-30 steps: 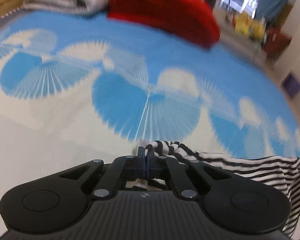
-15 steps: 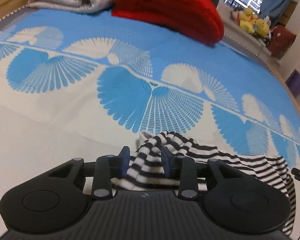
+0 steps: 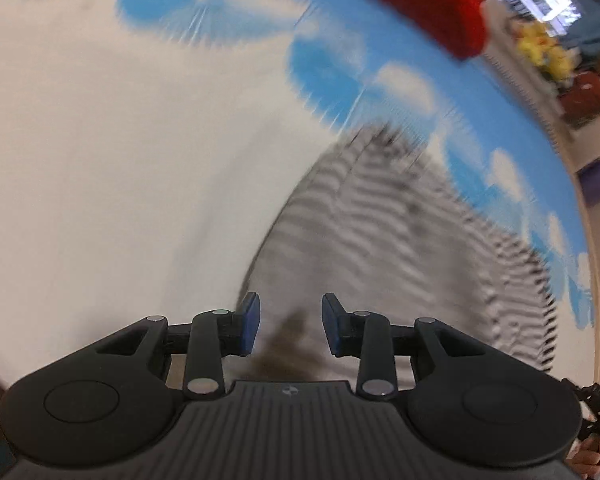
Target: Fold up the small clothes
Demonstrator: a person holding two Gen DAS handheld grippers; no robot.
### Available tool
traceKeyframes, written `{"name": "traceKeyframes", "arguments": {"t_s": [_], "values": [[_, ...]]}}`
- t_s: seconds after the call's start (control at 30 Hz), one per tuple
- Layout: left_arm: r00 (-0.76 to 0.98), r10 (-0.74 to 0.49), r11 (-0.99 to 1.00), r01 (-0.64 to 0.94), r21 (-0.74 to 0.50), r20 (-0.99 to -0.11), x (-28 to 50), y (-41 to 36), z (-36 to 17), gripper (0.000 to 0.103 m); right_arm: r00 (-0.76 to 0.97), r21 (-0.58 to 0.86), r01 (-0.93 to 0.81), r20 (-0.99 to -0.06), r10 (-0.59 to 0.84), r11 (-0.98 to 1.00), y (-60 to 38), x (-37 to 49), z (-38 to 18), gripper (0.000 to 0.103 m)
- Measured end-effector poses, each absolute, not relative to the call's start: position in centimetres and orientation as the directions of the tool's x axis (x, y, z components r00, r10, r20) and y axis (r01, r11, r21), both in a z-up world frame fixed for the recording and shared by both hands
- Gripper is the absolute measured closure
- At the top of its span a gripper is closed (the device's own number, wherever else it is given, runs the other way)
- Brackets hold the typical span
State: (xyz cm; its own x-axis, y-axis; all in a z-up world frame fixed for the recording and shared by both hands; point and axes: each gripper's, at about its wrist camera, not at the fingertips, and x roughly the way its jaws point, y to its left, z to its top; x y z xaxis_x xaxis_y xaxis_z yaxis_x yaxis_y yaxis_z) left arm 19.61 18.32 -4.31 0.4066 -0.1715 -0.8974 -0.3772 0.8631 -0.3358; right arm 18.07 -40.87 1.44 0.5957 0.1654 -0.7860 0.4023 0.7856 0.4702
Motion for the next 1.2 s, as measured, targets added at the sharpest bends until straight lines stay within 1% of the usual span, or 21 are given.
{"name": "traceKeyframes", "arguments": {"t_s": [0.03, 0.07, 0.17, 0.27, 0.43, 0.5, 0.53, 0.57, 0.6, 0.63, 0.73, 0.77, 0.8, 0.83, 0.9, 0.93, 1.0, 1.07, 1.1, 1.13, 1.2], "values": [[0.345, -0.182, 0.851, -0.414, -0.324, -0.921, 19.4, 18.4, -5.3, 0.066, 0.568, 0.474, 0.436, -0.804, 0.174, 0.766, -41.0, 17.7, 0.4, 0.056], [0.334, -0.193, 0.832, -0.443, -0.334, -0.923, 19.1, 18.7, -5.8, 0.066, 0.527, 0.478, 0.48, -0.827, 0.193, 0.736, -41.2, 17.5, -0.7, 0.055], [0.31, -0.242, 0.776, -0.507, -0.375, -0.919, 18.7, 19.3, -6.9, 0.064, 0.514, 0.557, 0.544, -0.812, 0.276, 0.627, -41.8, 16.9, -2.5, 0.055], [0.29, -0.296, 0.712, -0.569, -0.412, -0.91, 18.2, 19.7, -8.0, 0.063, 0.495, 0.548, 0.579, -0.825, 0.274, 0.603, -41.6, 16.8, -3.3, 0.053], [0.314, -0.303, 0.68, -0.59, -0.435, -0.9, 18.0, 20.0, -8.4, 0.063, 0.476, 0.547, 0.618, -0.832, 0.286, 0.564, -41.4, 16.6, -4.2, 0.051], [0.325, -0.301, 0.679, -0.587, -0.441, -0.896, 18.2, 19.9, -8.3, 0.066, 0.481, 0.549, 0.608, -0.829, 0.284, 0.573, -41.1, 16.8, -4.2, 0.053], [0.335, -0.296, 0.683, -0.58, -0.444, -0.894, 18.2, 19.9, -8.3, 0.082, 0.485, 0.55, 0.597, -0.827, 0.282, 0.584, -41.0, 17.1, -4.1, 0.064], [0.35, -0.281, 0.7, -0.563, -0.44, -0.894, 18.2, 19.9, -7.9, 0.1, 0.495, 0.548, 0.585, -0.825, 0.273, 0.598, -40.9, 17.2, -3.8, 0.074], [0.369, -0.261, 0.725, -0.535, -0.433, -0.892, 18.2, 19.7, -7.3, 0.101, 0.508, 0.551, 0.573, -0.82, 0.265, 0.606, -41.0, 17.1, -3.6, 0.088], [0.391, -0.244, 0.743, -0.513, -0.43, -0.887, 18.4, 19.5, -6.8, 0.101, 0.524, 0.565, 0.562, -0.808, 0.269, 0.604, -41.2, 17.0, -3.3, 0.091], [0.493, -0.175, 0.766, -0.476, -0.432, -0.852, 17.3, 19.9, -4.4, 0.101, 0.597, 0.601, 0.534, -0.766, 0.237, 0.595, -42.2, 16.1, -1.6, 0.095], [0.492, -0.153, 0.774, -0.48, -0.414, -0.857, 17.0, 20.1, -4.2, 0.101, 0.638, 0.625, 0.511, -0.736, 0.227, 0.59, -42.6, 15.7, -0.8, 0.095], [0.454, -0.12, 0.79, -0.495, -0.362, -0.883, 16.9, 20.2, -4.4, 0.101, 0.661, 0.632, 0.49, -0.718, 0.216, 0.6, -42.8, 15.3, -0.1, 0.095], [0.395, -0.115, 0.784, -0.527, -0.327, -0.911, 16.8, 20.3, -5.3, 0.101, 0.654, 0.607, 0.483, -0.729, 0.202, 0.631, -42.6, 15.3, 0.2, 0.095], [0.314, -0.132, 0.762, -0.575, -0.299, -0.94, 16.9, 20.5, -6.8, 0.101, 0.54, 0.495, 0.52, -0.822, 0.181, 0.696, -41.9, 15.8, -1.0, 0.095], [0.303, -0.136, 0.761, -0.578, -0.295, -0.943, 17.0, 20.4, -6.9, 0.1, 0.468, 0.459, 0.563, -0.862, 0.192, 0.687, -41.8, 16.0, -2.4, 0.095], [0.318, -0.114, 0.768, -0.572, -0.286, -0.941, 17.1, 20.1, -6.3, 0.099, 0.402, 0.431, 0.624, -0.892, 0.204, 0.652, -42.2, 16.0, -3.9, 0.095], [0.338, -0.052, 0.784, -0.569, -0.249, -0.94, 17.1, 19.9, -5.3, 0.095, 0.425, 0.44, 0.62, -0.884, 0.193, 0.65, -42.2, 16.2, -3.5, 0.09], [0.36, -0.01, 0.797, -0.561, -0.225, -0.933, 17.1, 19.7, -4.5, 0.094, 0.435, 0.43, 0.606, -0.883, 0.173, 0.669, -42.0, 16.3, -2.9, 0.084], [0.38, 0.038, 0.816, -0.546, -0.191, -0.924, 17.2, 19.2, -3.8, 0.094, 0.441, 0.409, 0.598, -0.886, 0.143, 0.69, -41.7, 16.2, -2.4, 0.078], [0.454, 0.116, 0.872, -0.473, -0.128, -0.884, 17.4, 17.9, -1.9, 0.094, 0.481, 0.331, 0.58, -0.877, 0.015, 0.744, -41.3, 15.8, -0.7, 0.077]]}}
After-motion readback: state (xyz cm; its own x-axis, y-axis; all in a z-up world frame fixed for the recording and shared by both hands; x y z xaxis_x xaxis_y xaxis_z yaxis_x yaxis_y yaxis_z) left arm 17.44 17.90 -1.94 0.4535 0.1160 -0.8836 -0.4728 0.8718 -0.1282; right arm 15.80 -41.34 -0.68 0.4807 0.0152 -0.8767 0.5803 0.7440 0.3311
